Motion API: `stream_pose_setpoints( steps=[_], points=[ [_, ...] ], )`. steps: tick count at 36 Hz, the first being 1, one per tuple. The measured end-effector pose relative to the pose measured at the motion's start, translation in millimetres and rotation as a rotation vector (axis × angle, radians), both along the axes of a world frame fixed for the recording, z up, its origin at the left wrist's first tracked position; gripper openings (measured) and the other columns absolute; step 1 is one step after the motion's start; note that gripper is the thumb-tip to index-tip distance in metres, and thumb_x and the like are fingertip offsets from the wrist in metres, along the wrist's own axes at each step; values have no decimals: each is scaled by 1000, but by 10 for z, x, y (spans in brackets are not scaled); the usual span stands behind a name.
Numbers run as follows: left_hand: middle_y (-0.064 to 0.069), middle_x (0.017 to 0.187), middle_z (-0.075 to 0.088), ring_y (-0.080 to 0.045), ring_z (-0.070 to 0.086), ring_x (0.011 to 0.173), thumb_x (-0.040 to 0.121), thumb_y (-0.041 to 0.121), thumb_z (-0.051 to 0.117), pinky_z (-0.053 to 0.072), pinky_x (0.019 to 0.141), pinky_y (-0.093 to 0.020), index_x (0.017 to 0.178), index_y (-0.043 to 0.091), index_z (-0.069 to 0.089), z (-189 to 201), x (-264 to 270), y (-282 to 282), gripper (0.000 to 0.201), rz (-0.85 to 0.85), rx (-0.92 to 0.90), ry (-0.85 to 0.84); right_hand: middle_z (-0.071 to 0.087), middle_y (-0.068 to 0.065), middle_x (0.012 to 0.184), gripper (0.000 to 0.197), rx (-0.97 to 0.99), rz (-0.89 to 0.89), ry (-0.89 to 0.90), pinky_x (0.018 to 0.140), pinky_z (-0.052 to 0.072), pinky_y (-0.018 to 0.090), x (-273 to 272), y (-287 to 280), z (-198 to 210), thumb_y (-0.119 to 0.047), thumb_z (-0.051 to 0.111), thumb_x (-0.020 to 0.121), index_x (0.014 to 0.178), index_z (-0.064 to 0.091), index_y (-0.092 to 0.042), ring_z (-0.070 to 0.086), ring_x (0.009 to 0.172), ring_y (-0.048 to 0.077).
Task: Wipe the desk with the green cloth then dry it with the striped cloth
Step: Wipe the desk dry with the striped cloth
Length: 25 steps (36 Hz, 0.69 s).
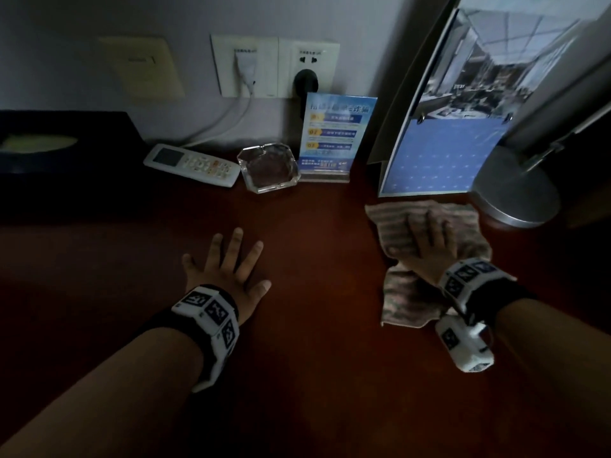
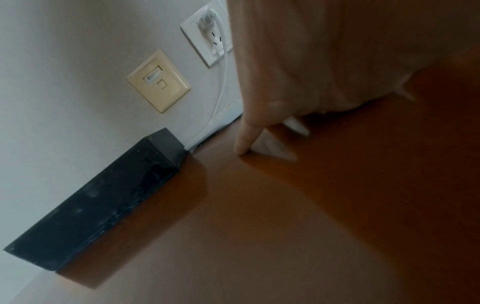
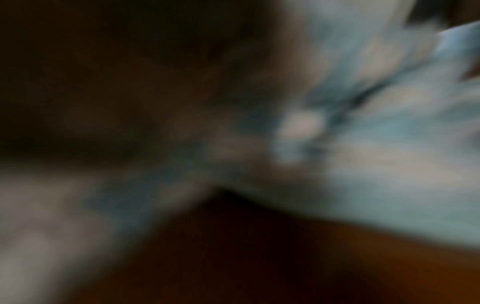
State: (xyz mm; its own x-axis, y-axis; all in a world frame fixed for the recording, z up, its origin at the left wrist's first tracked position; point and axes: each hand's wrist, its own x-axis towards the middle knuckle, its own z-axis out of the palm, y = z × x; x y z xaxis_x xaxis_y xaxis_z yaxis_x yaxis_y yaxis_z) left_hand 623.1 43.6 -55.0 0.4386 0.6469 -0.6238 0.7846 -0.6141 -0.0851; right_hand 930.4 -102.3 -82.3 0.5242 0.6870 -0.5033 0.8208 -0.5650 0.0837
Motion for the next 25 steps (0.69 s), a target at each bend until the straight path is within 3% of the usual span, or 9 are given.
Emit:
stream_pose_setpoints(
  steps=[2,4,7,12,15,19,20,22,25],
  points=[
    [3,150,-36,-25,-22,143,92,64,8,5,112,-62,139,40,-31,-1,8,6,66,0,0,15,-22,6,156,107,50,-152,11,113,-7,58,-58,90,-38,-93,-7,57,149,-1,-40,-23,140,40],
    [4,149,-37,-25,-23,142,91,64,8,5,111,-62,139,40,-31,-12,17,11,66,5,-7,21,-17,12,156,108,145,-239,82,115,-2,56,-278,163,-6,-89,14,67,151,-2,-24,-13,143,38],
    [4,149,-38,-25,-24,142,91,65,8,5,111,-63,139,40,-31,-18,28,20,66,3,-11,27,-15,14,156,123,203,-138,135,115,0,57,-770,167,-12,-89,7,45,151,-1,-26,-11,143,39],
    [4,150,-37,-25,-22,143,92,64,9,5,111,-64,141,40,-28,2,25,20,66,9,-10,2,19,24,153,85,371,67,206,105,20,70,-1575,-260,-179,-65,31,72,148,11,-34,16,138,50],
    [4,151,-34,-25,-20,143,92,64,10,6,111,-64,142,40,-25,-16,5,6,66,7,5,-27,4,8,159,85,313,193,171,105,8,71,-1859,-711,-132,-78,23,77,147,-8,-42,-3,144,40],
    [4,152,-32,-26,-20,143,92,64,10,6,110,-64,142,40,-25,-24,-9,7,66,3,4,-46,13,4,158,91,245,204,114,101,3,64,-1831,-817,-13,-81,34,67,147,15,-42,2,143,31],
    [4,152,-33,-25,-20,143,92,64,10,5,110,-65,142,40,-25,-26,-9,10,66,3,3,-47,15,7,157,96,255,208,38,103,-8,61,-1774,-721,20,-81,30,65,148,17,-36,-3,144,29],
    [4,151,-34,-25,-20,143,92,64,10,5,110,-65,142,40,-25,-36,-5,17,66,5,-1,-55,-6,6,159,103,208,198,-42,97,-35,46,-1617,-480,57,-80,14,58,148,-7,-33,-29,138,22],
    [4,151,-35,-25,-21,143,91,65,11,4,110,-65,142,41,-26,-48,-6,29,67,8,-7,-57,-26,-9,154,89,174,-34,31,107,-14,60,-1287,-111,17,-82,25,70,141,-16,-49,-26,141,25]
  ],
)
